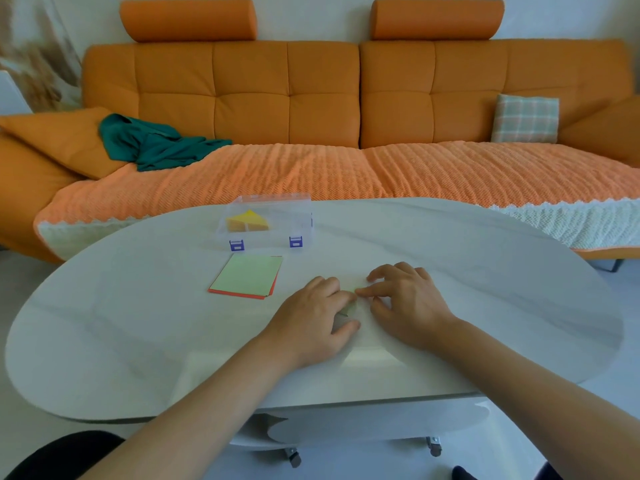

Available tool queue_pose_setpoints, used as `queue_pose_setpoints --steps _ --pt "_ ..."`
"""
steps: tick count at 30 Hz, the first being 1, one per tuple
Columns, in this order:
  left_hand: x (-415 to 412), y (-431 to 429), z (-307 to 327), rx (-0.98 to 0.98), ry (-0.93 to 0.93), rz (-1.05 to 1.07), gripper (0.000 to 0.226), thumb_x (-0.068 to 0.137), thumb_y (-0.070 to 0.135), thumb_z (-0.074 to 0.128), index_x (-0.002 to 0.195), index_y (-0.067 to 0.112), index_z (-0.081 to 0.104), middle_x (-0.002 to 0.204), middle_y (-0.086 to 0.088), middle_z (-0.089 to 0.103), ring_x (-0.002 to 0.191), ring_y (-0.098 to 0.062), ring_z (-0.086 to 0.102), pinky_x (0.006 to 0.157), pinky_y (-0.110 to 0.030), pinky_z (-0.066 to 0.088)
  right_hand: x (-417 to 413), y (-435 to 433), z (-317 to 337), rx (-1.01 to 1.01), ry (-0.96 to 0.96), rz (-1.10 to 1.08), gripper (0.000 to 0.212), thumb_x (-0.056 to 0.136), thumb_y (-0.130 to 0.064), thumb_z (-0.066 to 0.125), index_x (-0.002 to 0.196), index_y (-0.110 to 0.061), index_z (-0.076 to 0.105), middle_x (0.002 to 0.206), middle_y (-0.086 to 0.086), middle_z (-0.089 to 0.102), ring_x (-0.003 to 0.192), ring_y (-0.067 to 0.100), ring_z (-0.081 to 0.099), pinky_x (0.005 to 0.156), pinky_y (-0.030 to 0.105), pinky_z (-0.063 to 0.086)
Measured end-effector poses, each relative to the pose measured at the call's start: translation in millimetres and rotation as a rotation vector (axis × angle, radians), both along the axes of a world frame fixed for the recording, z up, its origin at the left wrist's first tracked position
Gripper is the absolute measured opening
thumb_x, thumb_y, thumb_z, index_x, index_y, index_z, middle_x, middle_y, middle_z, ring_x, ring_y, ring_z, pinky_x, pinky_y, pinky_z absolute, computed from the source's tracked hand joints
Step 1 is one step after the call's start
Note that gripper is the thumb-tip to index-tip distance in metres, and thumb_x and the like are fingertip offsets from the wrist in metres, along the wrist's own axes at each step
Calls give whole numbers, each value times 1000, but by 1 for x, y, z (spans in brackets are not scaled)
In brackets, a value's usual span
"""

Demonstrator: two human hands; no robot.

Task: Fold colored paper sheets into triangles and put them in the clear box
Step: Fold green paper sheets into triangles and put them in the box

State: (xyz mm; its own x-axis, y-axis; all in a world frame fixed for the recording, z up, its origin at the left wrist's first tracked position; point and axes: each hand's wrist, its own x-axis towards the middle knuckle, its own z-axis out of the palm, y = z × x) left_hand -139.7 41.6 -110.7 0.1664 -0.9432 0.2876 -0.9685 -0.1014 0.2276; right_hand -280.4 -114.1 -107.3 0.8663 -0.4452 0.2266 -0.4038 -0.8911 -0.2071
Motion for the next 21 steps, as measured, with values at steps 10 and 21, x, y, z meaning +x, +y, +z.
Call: queue_pose_setpoints --steps 10,21 --pt "-2 -3 -4 26 -45 18 62 88 60 27 129 27 60 114 10 47 106 -13 40 91 -26 41 1 0 1 -98 72 -21 41 96 -34 37 124 -44 65 137 -17 57 122 14 49 99 37 33" --pt "-1 1 -3 25 -27 13 47 95 53 45 136 33 56 118 11 48 111 -12 39 92 -27 43 1 5 -4 -98 -95 191 48 82 -26 34 102 -22 78 111 -7 73 102 20 66 86 41 50"
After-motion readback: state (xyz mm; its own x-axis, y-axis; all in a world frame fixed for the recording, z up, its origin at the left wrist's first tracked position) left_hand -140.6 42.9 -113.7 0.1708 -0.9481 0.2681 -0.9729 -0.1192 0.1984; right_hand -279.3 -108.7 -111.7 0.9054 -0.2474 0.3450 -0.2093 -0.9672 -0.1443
